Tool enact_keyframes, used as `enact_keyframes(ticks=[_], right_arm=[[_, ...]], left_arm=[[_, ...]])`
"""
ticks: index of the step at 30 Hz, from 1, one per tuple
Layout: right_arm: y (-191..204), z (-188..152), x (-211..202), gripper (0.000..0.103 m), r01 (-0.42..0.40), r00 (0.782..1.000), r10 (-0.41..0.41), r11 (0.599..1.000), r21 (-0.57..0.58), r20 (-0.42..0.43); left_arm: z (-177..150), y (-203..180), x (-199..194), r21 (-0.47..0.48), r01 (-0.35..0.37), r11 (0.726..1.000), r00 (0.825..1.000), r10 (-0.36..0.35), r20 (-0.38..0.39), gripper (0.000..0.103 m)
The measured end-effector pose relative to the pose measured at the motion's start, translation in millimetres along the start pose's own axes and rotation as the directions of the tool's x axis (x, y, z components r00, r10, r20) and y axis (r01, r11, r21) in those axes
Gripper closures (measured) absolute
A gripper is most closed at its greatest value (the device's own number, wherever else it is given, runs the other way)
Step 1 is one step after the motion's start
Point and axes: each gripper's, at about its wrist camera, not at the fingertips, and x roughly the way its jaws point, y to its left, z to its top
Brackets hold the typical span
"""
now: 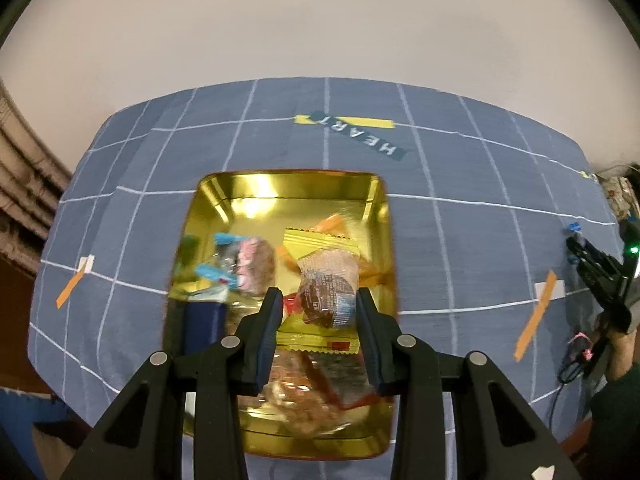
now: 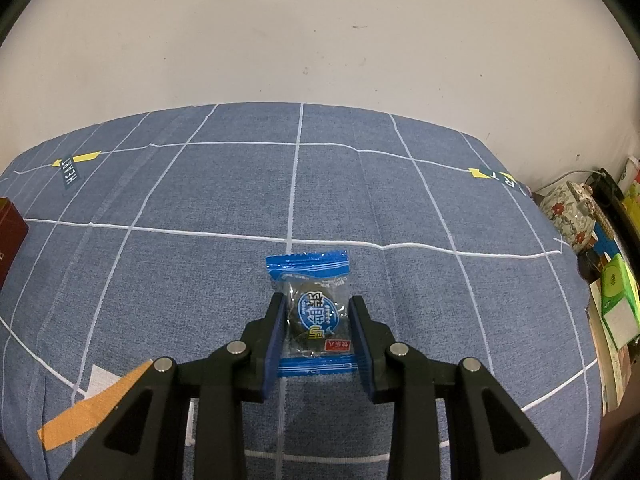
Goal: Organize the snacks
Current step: 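Carry the yellow-wrapped candy into the gold tin and open the left tool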
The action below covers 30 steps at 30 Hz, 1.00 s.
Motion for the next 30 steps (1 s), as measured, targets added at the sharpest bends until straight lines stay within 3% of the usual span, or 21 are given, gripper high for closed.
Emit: enact_keyframes(ticks=[18, 30], right_arm=[[0.8, 0.1, 0.0, 0.07, 0.003, 1.0, -0.003, 1.0, -0.004, 0.0], [0.4, 0.4, -0.3, 0.07, 0.004, 1.0, -0.004, 1.0, -0.008, 0.001]], left_arm=[[-9.1, 43.5, 9.4, -0.041, -0.072, 0.997, 0.997, 0.072, -0.024, 0.07], [-21.1, 41.9, 15.4, 0.026, -0.08, 0.996, 0.995, 0.082, -0.053, 0.07]])
